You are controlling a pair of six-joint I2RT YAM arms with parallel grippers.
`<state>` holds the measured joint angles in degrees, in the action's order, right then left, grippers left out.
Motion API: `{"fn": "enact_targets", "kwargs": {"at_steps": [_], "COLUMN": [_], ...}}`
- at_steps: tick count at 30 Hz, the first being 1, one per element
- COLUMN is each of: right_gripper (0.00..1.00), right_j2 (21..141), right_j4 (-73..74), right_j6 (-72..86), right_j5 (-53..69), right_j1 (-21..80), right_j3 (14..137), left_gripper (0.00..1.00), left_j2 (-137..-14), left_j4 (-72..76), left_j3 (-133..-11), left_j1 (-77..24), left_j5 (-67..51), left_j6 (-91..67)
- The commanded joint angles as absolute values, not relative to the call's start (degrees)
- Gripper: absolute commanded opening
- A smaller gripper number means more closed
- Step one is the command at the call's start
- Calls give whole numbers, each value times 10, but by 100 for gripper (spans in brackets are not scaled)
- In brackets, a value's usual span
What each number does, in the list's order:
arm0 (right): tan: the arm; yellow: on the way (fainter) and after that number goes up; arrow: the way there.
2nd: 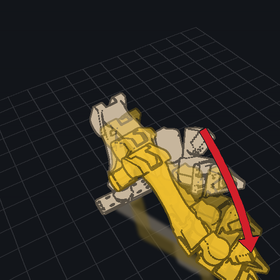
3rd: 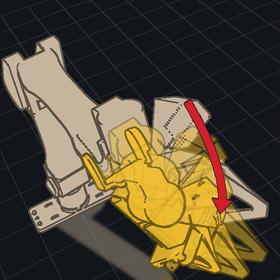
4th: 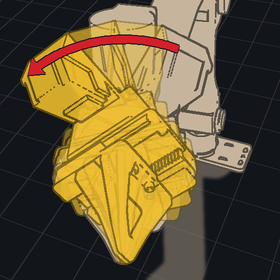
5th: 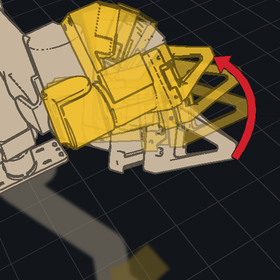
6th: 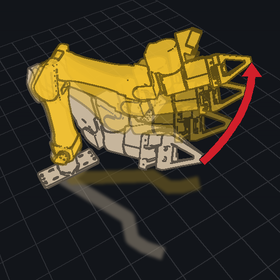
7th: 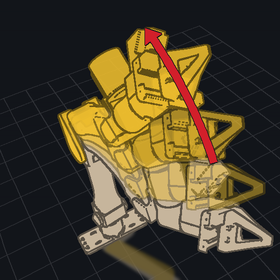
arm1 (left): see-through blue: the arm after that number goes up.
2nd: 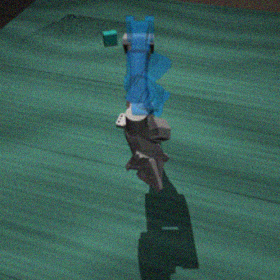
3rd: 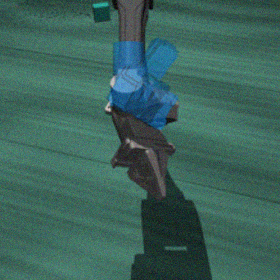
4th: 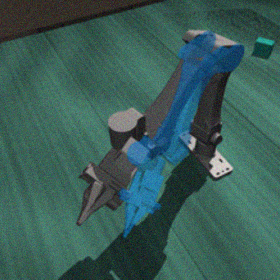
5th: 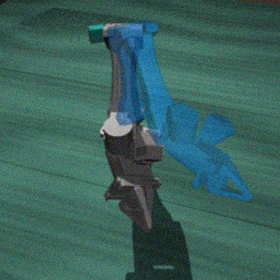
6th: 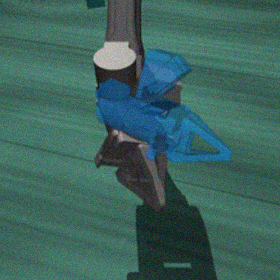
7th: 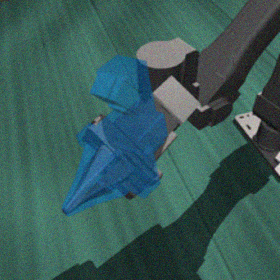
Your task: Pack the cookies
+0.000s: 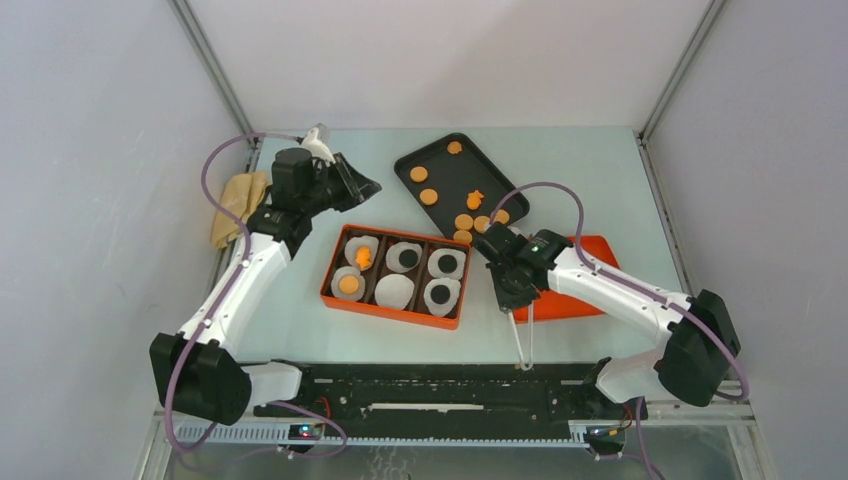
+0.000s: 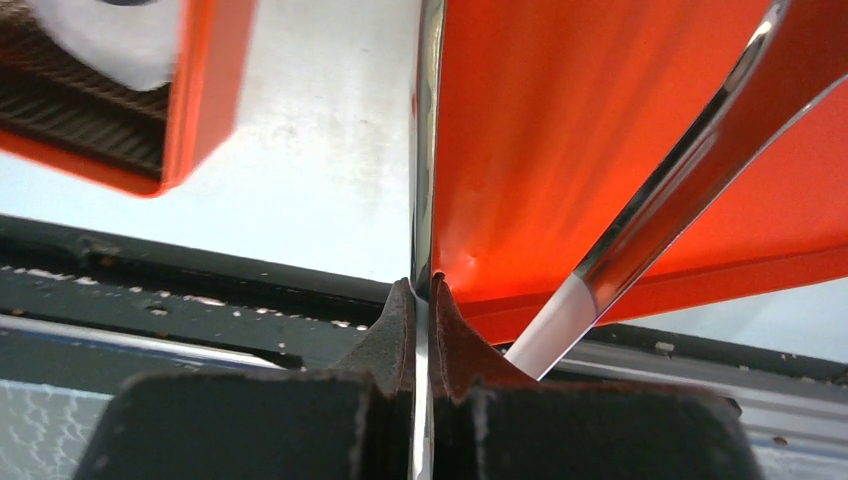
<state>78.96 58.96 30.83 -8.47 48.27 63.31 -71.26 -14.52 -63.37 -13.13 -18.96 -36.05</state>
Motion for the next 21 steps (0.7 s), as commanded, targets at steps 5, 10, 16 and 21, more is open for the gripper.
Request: {"fn": "enact_targets", "kwargs": {"at_steps": [5,10,16,21], "right_gripper": [4,10,15,17], "right_j2": [796,817,832,839], "right_j4": [545,519,512,502], "right_j6": [283,280,275,277], "right_j5": [-7,17,14,19], "right_j1": [436,426,425,422], "right_j3": [555,539,535,526], "left_gripper": [19,19,19,19], "left_j2": [-724,-731,-730,-733], "left_j4": [-111,-106,-106,-106], "left_j3": [-623,-622,-618,-614], "left_j1": [-136,-136,-136,-136], "left_j5": [-213,-221,-221,-226], "left_j6": [-370,-373,-370,-370]}}
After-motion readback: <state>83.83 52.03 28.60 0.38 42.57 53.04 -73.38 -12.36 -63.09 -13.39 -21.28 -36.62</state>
